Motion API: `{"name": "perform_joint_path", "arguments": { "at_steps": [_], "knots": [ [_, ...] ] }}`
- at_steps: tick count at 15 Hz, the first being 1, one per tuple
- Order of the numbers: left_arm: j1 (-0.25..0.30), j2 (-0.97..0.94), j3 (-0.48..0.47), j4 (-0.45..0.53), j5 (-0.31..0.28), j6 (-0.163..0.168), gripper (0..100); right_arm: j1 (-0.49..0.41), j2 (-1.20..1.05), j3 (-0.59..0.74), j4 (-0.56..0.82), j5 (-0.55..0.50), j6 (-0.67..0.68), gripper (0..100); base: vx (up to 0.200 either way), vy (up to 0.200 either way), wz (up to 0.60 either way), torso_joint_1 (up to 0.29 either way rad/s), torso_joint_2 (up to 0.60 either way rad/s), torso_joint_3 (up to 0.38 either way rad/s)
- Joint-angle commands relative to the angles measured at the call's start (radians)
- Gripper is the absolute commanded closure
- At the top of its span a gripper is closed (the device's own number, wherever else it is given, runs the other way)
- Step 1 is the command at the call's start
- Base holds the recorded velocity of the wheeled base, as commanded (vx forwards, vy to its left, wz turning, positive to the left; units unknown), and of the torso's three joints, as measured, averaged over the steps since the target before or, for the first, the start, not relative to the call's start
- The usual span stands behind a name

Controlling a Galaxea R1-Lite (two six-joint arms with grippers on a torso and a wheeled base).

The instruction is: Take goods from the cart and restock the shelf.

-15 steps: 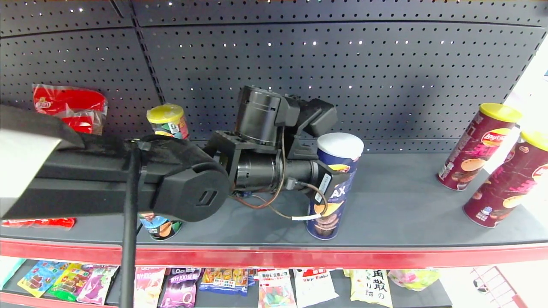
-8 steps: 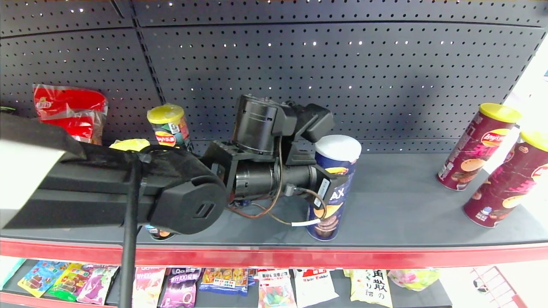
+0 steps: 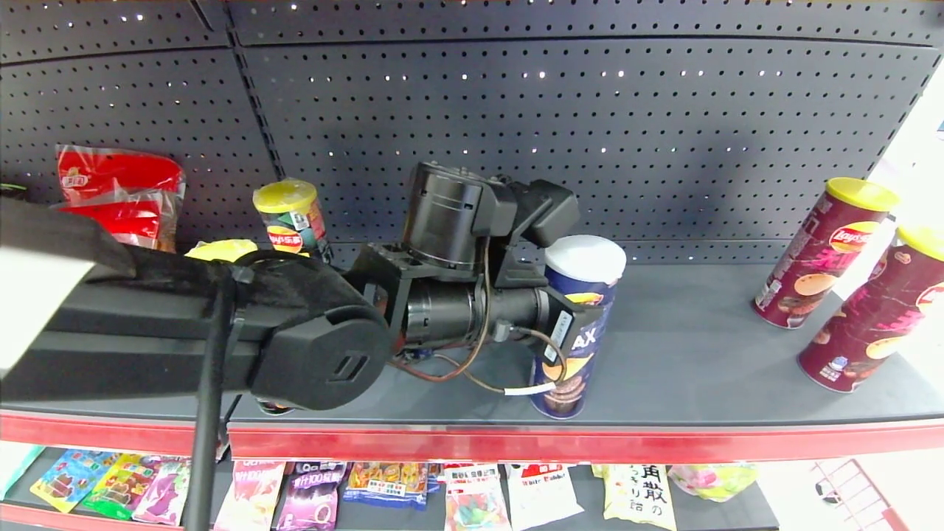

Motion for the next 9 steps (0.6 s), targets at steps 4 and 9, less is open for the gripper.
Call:
{"name": "perform_joint_path", "arguments": {
  "at_steps": [4, 9],
  "knots": [
    [-0.007, -0.002, 0.013, -0.003, 0.030, 0.003, 100, 0.000, 0.001, -0.005, 0.000, 0.000, 0.000, 100, 0.000, 0.000, 0.00, 0.000, 0.00, 0.000],
    [-0.013, -0.002, 0.021, -0.006, 0.035, 0.009, 0, 0.000, 0.001, -0.008, 0.000, 0.000, 0.000, 100, 0.000, 0.000, 0.00, 0.000, 0.00, 0.000]
  ]
}}
